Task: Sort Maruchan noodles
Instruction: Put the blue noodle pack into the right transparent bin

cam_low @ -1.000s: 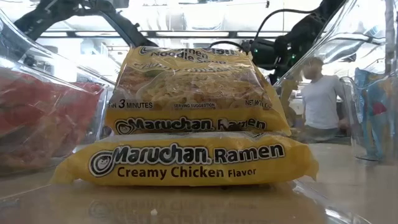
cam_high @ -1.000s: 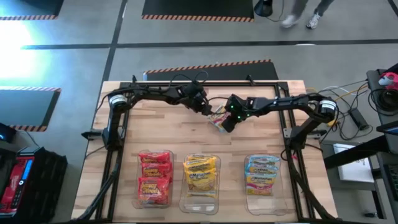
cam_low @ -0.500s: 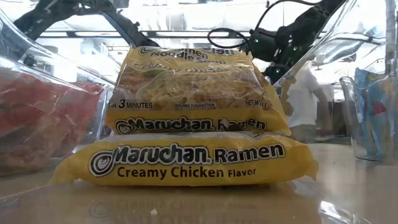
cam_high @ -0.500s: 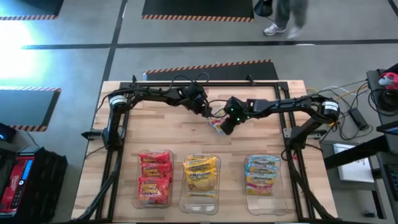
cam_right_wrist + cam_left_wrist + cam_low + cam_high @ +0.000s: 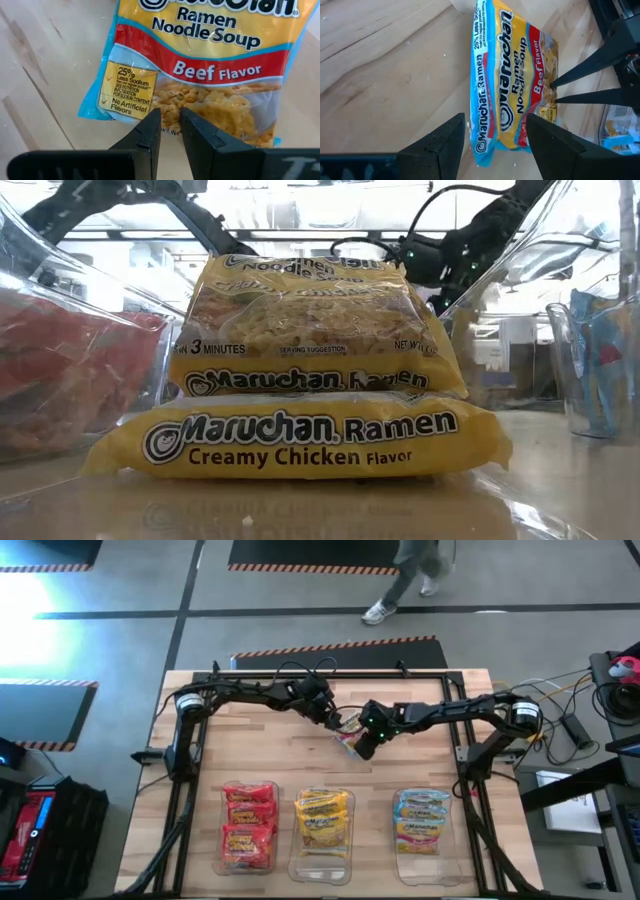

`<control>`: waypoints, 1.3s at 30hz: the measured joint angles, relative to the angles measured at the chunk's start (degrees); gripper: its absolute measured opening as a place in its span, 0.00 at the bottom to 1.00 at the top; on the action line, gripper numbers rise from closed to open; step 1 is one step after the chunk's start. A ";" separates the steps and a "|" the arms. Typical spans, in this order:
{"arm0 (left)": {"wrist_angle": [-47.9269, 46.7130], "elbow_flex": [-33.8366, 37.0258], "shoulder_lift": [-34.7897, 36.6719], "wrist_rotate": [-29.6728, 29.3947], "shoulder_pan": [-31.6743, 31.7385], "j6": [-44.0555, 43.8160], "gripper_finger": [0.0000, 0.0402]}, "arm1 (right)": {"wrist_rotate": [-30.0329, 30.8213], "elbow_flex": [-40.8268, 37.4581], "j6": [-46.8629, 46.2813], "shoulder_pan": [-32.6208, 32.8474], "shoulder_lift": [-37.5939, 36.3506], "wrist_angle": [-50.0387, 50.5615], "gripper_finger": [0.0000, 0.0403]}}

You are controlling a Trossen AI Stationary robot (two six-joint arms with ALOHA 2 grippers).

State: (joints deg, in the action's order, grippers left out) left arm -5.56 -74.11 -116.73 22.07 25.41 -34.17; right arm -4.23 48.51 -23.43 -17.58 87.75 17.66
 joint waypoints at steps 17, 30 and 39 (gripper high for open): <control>3.06 -0.07 -0.15 1.22 -1.38 -0.51 0.48 | -0.48 -2.37 0.80 0.87 0.42 -0.28 0.17; 8.09 -0.04 -0.26 0.00 -3.99 -0.55 0.48 | -0.06 -2.95 0.99 0.85 0.67 -2.05 0.17; 9.66 -0.04 -0.26 -0.26 -4.51 0.38 0.48 | -0.08 -2.95 0.97 0.85 0.60 -4.78 0.17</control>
State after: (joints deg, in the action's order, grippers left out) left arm 4.10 -74.15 -116.99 21.80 20.91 -33.79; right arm -4.32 45.56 -22.46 -16.73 88.36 12.87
